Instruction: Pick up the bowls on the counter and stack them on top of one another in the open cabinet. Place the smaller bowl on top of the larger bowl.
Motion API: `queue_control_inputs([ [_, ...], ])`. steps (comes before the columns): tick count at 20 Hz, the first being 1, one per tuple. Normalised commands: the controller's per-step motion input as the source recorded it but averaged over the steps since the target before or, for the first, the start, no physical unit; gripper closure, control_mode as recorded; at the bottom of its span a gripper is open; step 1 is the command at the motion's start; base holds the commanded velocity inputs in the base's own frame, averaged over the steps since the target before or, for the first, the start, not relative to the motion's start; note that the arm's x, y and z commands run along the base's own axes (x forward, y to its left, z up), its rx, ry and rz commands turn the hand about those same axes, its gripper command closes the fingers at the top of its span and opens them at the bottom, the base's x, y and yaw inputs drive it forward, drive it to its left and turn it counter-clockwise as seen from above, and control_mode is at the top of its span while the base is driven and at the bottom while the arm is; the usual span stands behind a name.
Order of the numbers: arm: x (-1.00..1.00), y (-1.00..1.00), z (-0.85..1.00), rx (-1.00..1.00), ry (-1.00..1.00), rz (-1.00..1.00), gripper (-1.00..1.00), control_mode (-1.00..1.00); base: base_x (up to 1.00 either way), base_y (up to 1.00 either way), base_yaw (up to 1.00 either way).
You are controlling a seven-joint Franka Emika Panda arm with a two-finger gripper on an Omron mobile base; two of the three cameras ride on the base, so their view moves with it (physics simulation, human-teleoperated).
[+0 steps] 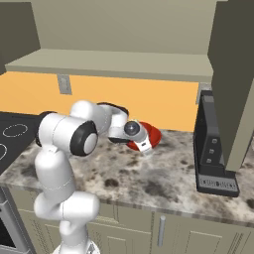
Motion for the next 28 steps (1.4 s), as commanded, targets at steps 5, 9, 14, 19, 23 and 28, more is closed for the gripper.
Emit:
queue_control_inputs([
  [5, 0.08, 0.00, -0.11, 0.00, 0.00, 0.00, 1.00, -1.00, 0.00, 0.00, 0.00],
  [9, 0.17, 0.00, -0.15, 0.00, 0.00, 0.00, 1.00, -1.00, 0.00, 0.00, 0.00],
  [14, 0.09, 0.00, -0.06, 0.00, 0.00, 0.00, 1.00, -1.00, 0.00, 0.00, 0.00],
  [19, 0.06, 0.00, 0.05, 0.00, 0.00, 0.00, -1.00, -1.00, 0.00, 0.00, 0.00],
  [23, 0.17, 0.00, 0.36, 0.02, 0.00, 0.00, -1.00, -1.00, 0.00, 0.00, 0.00],
  [28, 0.19, 0.00, 0.55, 0.01, 0.01, 0.00, -1.00, -1.00, 0.00, 0.00, 0.00],
])
